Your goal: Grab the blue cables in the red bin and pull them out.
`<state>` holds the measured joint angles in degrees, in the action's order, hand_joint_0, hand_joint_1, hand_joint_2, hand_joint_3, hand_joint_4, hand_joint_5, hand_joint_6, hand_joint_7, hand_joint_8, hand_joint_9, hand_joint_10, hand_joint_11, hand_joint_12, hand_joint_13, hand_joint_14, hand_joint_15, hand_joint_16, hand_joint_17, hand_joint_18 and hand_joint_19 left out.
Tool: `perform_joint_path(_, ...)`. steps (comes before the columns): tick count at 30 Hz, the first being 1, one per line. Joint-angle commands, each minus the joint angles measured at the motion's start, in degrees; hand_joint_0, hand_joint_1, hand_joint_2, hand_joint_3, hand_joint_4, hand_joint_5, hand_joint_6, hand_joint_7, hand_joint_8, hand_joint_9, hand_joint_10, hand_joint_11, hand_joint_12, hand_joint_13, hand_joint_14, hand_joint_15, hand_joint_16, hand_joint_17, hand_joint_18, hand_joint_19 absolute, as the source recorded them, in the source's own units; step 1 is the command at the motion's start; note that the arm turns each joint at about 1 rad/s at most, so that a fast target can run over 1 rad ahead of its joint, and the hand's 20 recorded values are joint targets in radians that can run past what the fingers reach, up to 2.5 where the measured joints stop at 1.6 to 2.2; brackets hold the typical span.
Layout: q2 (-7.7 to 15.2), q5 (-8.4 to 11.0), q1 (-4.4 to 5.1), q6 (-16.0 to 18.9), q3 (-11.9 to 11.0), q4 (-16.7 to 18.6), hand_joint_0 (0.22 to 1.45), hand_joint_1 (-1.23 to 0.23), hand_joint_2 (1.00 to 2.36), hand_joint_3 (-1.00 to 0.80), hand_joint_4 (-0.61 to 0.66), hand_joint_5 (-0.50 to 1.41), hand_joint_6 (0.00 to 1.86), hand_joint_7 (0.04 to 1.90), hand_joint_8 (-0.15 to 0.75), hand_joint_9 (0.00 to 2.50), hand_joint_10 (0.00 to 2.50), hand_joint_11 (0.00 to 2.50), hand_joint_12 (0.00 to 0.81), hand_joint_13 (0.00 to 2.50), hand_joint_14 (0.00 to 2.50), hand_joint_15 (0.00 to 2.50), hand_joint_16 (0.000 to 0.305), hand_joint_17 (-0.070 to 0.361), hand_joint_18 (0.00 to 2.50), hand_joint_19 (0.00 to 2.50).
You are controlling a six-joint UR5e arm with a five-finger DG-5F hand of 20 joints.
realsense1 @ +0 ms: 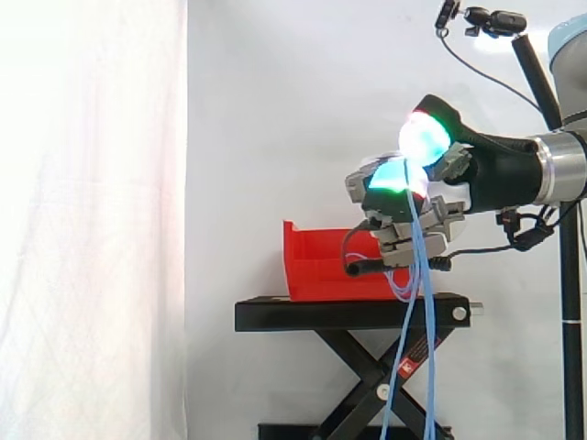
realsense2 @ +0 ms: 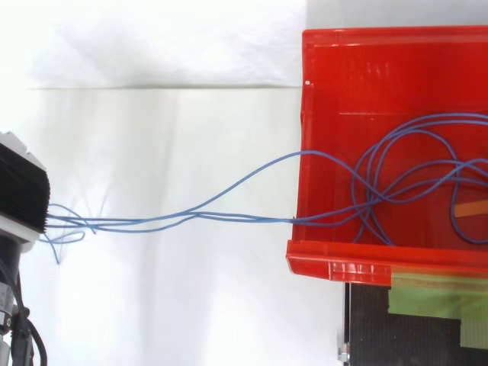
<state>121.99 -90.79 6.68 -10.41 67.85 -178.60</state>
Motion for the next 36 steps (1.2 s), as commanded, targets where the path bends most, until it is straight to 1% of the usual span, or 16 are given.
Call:
perform_joint_path(1, 0.0, 0.0, 0.0, 0.0, 0.0, 0.0, 0.69, -0.84, 1.0, -1.0, 0.2, 0.79, 0.63, 0.6, 0.262, 1.21, 0.32, 1.63, 0.351, 1.22, 1.51, 1.2, 0.052, 0.117, 1.27, 1.57)
perform_joint_path(4, 0.0, 0.0, 0.0, 0.0, 0.0, 0.0, 0.68, -0.83, 1.0, -1.0, 0.2, 0.8, 0.6, 0.61, 0.262, 1.22, 0.29, 1.63, 0.344, 1.22, 1.51, 1.2, 0.052, 0.117, 1.27, 1.56)
perform_joint_path(5, 0.0, 0.0, 0.0, 0.0, 0.0, 0.0, 0.68, -0.83, 1.0, -1.0, 0.2, 0.81, 0.59, 0.61, 0.269, 1.22, 0.29, 1.63, 0.354, 1.22, 1.51, 1.2, 0.052, 0.118, 1.27, 1.56)
perform_joint_path(8, 0.0, 0.0, 0.09, 0.0, 0.0, 0.0, 0.68, -0.82, 1.0, -1.0, 0.2, 0.83, 0.53, 0.65, 0.266, 1.22, 0.28, 1.63, 0.352, 1.22, 1.52, 1.19, 0.053, 0.119, 1.27, 1.56)
perform_joint_path(11, 0.0, 0.0, 0.09, 0.0, 0.0, 0.0, 0.69, -0.83, 1.0, -1.0, 0.19, 0.85, 0.52, 0.67, 0.263, 1.23, 0.26, 1.65, 0.35, 1.22, 1.51, 1.18, 0.052, 0.117, 1.27, 1.56)
perform_joint_path(12, 0.0, 0.0, 0.0, 0.0, 0.0, 0.0, 0.7, -0.87, 1.0, -1.0, 0.19, 0.85, 0.54, 0.67, 0.257, 1.24, 0.22, 1.66, 0.34, 1.22, 1.48, 1.21, 0.05, 0.114, 1.25, 1.56)
perform_joint_path(14, 0.0, 0.0, 0.0, 0.0, 0.0, 0.0, 0.71, -0.88, 1.0, -1.0, 0.18, 0.84, 0.58, 0.66, 0.248, 1.24, 0.21, 1.68, 0.333, 1.23, 1.46, 1.23, 0.05, 0.112, 1.25, 1.57)
perform_joint_path(16, 0.0, 0.0, 0.0, 0.0, 0.0, 0.0, 0.76, -0.92, 1.0, -1.0, 0.15, 0.83, 0.73, 0.63, 0.232, 1.25, 0.17, 1.71, 0.325, 1.22, 1.43, 1.26, 0.046, 0.103, 1.23, 1.59)
perform_joint_path(17, 0.0, 0.0, 0.0, 0.0, 0.0, 0.0, 0.77, -0.92, 1.0, -1.0, 0.15, 0.82, 0.74, 0.63, 0.239, 1.25, 0.16, 1.71, 0.323, 1.22, 1.41, 1.27, 0.046, 0.103, 1.23, 1.59)
perform_joint_path(19, 0.0, 0.0, 0.0, 0.0, 0.0, 0.0, 0.8, -0.93, 1.0, -1.0, 0.13, 0.81, 0.81, 0.61, 0.219, 1.25, 0.14, 1.72, 0.31, 1.23, 1.38, 1.29, 0.043, 0.098, 1.22, 1.59)
perform_joint_path(21, 0.0, 0.0, 0.0, 0.0, 0.0, -0.09, 0.81, -0.93, 1.0, -1.0, 0.12, 0.81, 0.84, 0.6, 0.219, 1.26, 0.13, 1.73, 0.309, 1.23, 1.37, 1.3, 0.042, 0.095, 1.22, 1.59)
perform_joint_path(25, 0.0, 0.0, 0.0, 0.0, 0.0, -0.61, 0.88, -0.93, 1.0, -1.0, 0.08, 0.8, 0.89, 0.59, 0.208, 1.27, 0.11, 1.77, 0.297, 1.24, 1.32, 1.33, 0.04, 0.09, 1.21, 1.59)
perform_joint_path(30, 0.0, 0.0, 0.09, 0.0, 0.0, -0.88, 0.89, -0.94, 1.0, -1.0, 0.05, 0.79, 0.91, 0.6, 0.207, 1.27, 0.11, 1.76, 0.297, 1.25, 1.32, 1.34, 0.04, 0.091, 1.22, 1.6)
perform_joint_path(36, 0.0, 0.0, 0.0, 0.35, 0.0, -0.96, 0.91, -0.96, 1.0, -1.0, 0.01, 0.73, 1.01, 0.54, 0.202, 1.25, 0.14, 1.72, 0.297, 1.25, 1.31, 1.35, 0.04, 0.091, 1.22, 1.59)
